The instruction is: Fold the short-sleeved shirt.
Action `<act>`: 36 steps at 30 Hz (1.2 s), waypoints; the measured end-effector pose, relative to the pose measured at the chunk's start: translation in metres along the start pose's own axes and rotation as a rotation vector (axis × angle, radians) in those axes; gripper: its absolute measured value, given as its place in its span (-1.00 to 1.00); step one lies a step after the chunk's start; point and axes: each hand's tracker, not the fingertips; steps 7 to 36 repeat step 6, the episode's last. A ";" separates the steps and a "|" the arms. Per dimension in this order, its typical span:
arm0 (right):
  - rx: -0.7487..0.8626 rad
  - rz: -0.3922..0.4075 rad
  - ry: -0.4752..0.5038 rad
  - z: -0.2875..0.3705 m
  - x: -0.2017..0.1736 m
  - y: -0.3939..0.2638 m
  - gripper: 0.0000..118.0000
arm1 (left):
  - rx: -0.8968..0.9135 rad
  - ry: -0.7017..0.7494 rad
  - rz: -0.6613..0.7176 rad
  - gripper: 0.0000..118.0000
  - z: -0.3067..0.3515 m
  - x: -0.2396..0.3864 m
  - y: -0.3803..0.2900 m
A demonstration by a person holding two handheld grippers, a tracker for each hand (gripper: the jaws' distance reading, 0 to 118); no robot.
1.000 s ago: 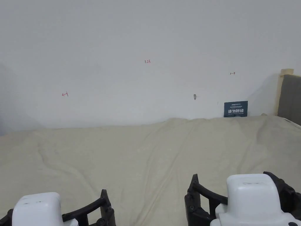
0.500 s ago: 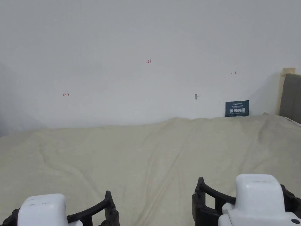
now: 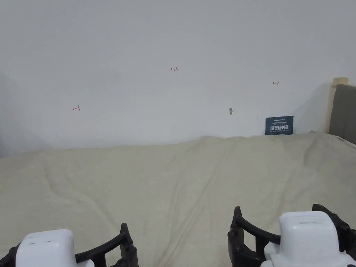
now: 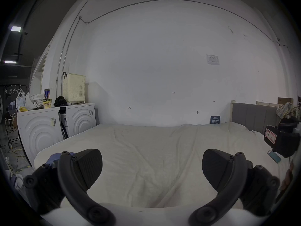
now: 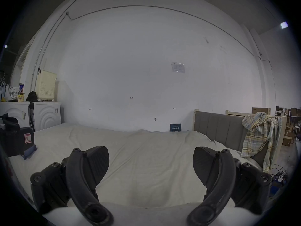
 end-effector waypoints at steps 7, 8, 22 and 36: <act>0.012 0.022 -0.012 0.001 0.000 -0.003 0.78 | 0.001 0.009 -0.021 1.00 0.002 0.002 0.002; 0.012 0.022 -0.012 0.001 0.000 -0.003 0.78 | 0.001 0.009 -0.021 1.00 0.002 0.002 0.002; 0.012 0.022 -0.012 0.001 0.000 -0.003 0.78 | 0.001 0.009 -0.021 1.00 0.002 0.002 0.002; 0.012 0.022 -0.012 0.001 0.000 -0.003 0.78 | 0.001 0.009 -0.021 1.00 0.002 0.002 0.002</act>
